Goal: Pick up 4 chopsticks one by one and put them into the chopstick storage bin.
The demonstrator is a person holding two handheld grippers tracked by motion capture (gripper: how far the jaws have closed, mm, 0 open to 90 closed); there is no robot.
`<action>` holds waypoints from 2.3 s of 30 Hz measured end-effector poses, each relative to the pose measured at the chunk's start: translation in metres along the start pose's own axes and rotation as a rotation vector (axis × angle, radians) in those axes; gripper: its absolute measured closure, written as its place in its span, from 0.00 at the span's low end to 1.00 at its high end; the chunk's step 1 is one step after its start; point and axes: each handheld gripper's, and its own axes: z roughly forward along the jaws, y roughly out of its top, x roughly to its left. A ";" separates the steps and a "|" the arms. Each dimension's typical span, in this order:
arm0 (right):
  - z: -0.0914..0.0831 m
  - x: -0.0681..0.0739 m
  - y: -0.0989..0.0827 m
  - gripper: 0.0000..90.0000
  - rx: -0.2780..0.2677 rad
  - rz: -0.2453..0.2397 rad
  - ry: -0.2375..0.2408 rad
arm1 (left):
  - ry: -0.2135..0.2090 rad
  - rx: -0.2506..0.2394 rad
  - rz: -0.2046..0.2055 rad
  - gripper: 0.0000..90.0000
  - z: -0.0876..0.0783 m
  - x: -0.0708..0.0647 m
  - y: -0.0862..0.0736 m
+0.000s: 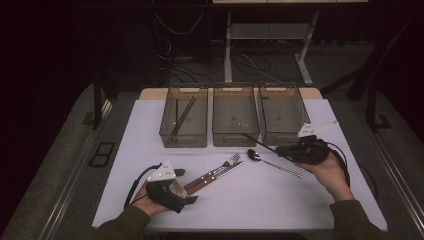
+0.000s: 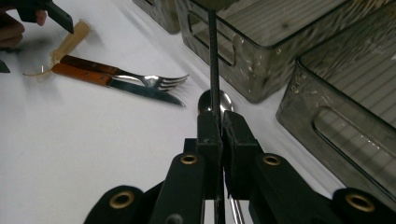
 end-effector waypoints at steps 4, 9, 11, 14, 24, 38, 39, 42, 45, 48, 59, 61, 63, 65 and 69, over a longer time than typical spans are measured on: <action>0.003 0.002 0.007 0.96 -0.009 0.007 0.009 | -0.001 0.002 0.007 0.00 0.000 0.000 0.000; 0.011 0.006 0.016 0.96 -0.008 -0.004 0.017 | -0.002 0.002 0.007 0.00 0.001 0.001 0.000; 0.014 0.007 0.020 0.96 -0.009 0.002 0.015 | -0.003 0.004 0.006 0.00 0.001 0.001 0.001; 0.020 0.008 0.025 0.96 -0.015 0.010 0.008 | -0.007 0.007 0.008 0.00 0.002 0.001 0.001; 0.043 0.015 0.056 0.96 0.003 0.009 -0.013 | -0.008 0.006 0.013 0.00 0.001 0.000 0.001; 0.077 0.023 0.095 0.96 0.045 0.016 -0.036 | 0.013 0.015 0.008 0.00 0.001 -0.001 0.001; 0.079 0.023 0.097 0.96 0.045 0.016 -0.040 | 0.013 0.008 0.002 0.00 0.001 -0.001 0.001; 0.087 0.024 0.105 0.96 0.054 0.021 -0.047 | 0.011 0.015 0.002 0.00 0.000 0.000 0.002; 0.093 0.024 0.113 0.96 0.059 0.025 -0.052 | 0.007 0.008 0.000 0.00 0.000 0.000 0.002; 0.099 0.024 0.120 0.96 0.063 0.024 -0.058 | 0.007 0.005 -0.002 0.00 0.000 0.000 0.002; 0.128 0.034 0.154 0.96 0.067 0.005 -0.071 | 0.002 -0.004 0.009 0.00 0.000 -0.001 0.003; 0.135 0.037 0.158 0.96 0.071 0.004 -0.072 | 0.004 0.001 0.013 0.00 -0.001 -0.002 0.003; 0.141 0.039 0.163 0.96 0.076 -0.002 -0.072 | 0.003 0.010 0.020 0.00 -0.001 -0.002 0.003; 0.148 0.041 0.167 0.96 0.081 -0.001 -0.074 | 0.004 0.007 0.020 0.00 -0.002 -0.002 0.002; 0.162 0.046 0.176 0.96 0.081 -0.008 -0.070 | 0.003 0.001 0.020 0.00 -0.002 -0.003 0.002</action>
